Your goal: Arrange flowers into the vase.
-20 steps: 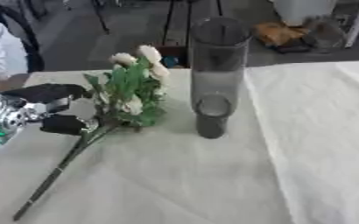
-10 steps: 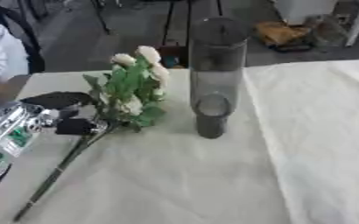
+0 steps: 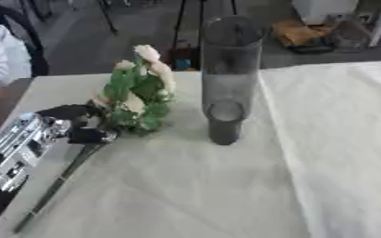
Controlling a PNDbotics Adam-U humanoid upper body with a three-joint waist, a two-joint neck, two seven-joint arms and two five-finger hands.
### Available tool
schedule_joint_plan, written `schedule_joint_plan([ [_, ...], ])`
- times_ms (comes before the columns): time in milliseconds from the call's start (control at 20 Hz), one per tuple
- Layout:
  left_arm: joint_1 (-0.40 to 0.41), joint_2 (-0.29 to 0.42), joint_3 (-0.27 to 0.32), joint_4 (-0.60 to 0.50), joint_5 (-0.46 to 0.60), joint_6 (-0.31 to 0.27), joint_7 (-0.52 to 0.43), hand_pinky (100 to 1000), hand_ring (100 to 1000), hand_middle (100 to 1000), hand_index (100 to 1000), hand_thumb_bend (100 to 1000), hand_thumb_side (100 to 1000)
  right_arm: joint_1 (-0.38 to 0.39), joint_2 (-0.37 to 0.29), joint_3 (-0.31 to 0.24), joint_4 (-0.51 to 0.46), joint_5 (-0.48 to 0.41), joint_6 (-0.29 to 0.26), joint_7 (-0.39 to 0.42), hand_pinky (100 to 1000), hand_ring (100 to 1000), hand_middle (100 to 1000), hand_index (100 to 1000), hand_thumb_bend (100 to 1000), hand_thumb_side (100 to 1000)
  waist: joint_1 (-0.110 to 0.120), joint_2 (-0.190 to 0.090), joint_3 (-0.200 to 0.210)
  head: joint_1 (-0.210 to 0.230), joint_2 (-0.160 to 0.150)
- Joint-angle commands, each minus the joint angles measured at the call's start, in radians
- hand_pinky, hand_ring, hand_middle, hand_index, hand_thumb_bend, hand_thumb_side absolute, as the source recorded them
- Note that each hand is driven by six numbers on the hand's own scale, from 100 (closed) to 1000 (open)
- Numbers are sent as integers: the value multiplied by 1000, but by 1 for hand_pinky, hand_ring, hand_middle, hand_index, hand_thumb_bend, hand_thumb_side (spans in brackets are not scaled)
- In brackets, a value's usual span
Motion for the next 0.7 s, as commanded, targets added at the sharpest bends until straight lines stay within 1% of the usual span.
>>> schedule_joint_plan([
  [50, -26, 5, 13, 9, -51, -27, 16, 1000, 1000, 1000, 1000, 370, 935, -4, -10, -3, -16, 3, 12, -9, 554, 702, 540, 748, 100, 863, 0, -32, 9, -6, 15],
  [200, -33, 2, 11, 2, -61, -49, 9, 1000, 1000, 1000, 1000, 362, 933, -2, -14, -4, -16, 2, 19, -19, 553, 701, 540, 746, 100, 859, 2, -41, 20, -7, 23],
  [400, -36, 4, 14, -3, -53, -56, -11, 1000, 1000, 1000, 1000, 354, 942, 0, -23, -5, -16, -6, 31, -39, 550, 696, 539, 744, 100, 856, 10, -54, 28, -10, 28],
  [500, -34, 4, 15, -4, -49, -57, -18, 1000, 1000, 1000, 1000, 353, 949, -1, -27, -5, -16, -11, 36, -46, 547, 694, 539, 744, 100, 855, 13, -58, 28, -9, 26],
  [550, -34, 4, 15, -3, -47, -57, -21, 1000, 1000, 1000, 1000, 368, 956, -2, -28, -5, -16, -13, 37, -48, 547, 694, 539, 744, 100, 855, 14, -59, 27, -9, 25],
  [700, -31, -2, 14, 4, -42, -58, -32, 1000, 1000, 1000, 1000, 354, 970, -2, -28, -5, -16, -16, 38, -49, 547, 694, 539, 744, 100, 851, 14, -58, 21, -8, 20],
])
